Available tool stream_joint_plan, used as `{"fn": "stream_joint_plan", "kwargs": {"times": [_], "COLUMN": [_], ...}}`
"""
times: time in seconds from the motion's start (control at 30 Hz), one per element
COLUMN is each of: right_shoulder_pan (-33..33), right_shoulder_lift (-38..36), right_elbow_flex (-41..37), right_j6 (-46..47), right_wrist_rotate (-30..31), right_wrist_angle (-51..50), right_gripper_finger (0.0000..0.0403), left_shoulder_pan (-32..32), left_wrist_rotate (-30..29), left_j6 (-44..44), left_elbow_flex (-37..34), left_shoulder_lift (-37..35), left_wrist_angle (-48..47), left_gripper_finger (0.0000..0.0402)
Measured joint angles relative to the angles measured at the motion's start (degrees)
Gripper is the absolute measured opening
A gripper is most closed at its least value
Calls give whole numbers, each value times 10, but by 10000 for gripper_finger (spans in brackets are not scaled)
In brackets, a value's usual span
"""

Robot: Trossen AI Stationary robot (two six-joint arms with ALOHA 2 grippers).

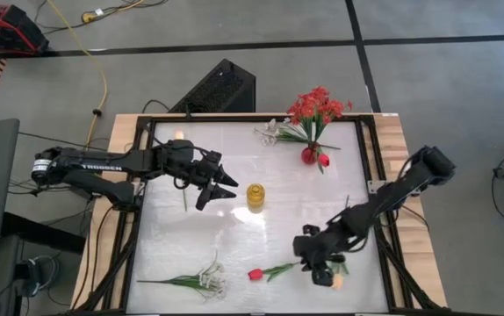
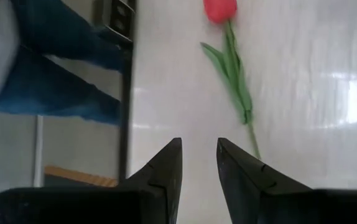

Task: Sort flowers into vase by color
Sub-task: Put the red flower into the red vase

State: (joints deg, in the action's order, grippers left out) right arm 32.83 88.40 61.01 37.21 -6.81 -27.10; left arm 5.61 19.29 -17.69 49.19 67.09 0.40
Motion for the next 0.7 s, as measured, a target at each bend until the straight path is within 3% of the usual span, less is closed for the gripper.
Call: {"fn": "stream_joint_plan", "kwargs": {"times": [0.13, 0.47, 0.7], "right_shoulder_pan": [-8, -7, -5], "right_shoulder_lift": [47, 136, 174], "right_elbow_flex": [0, 0, 3], "right_j6": [-15, -109, -110], "right_wrist_rotate": [-9, -4, 44], "right_wrist_angle": [2, 1, 4], "right_gripper_finger": [138, 218, 208], "left_shoulder_pan": [0, 0, 0], "left_wrist_rotate": [1, 13, 11], "left_j6": [0, 0, 0], "left_elbow_flex": [0, 0, 0], "left_shoulder_lift": [0, 0, 0], "left_wrist_angle": [-5, -42, -41], "left_gripper_finger": [179, 179, 179]}}
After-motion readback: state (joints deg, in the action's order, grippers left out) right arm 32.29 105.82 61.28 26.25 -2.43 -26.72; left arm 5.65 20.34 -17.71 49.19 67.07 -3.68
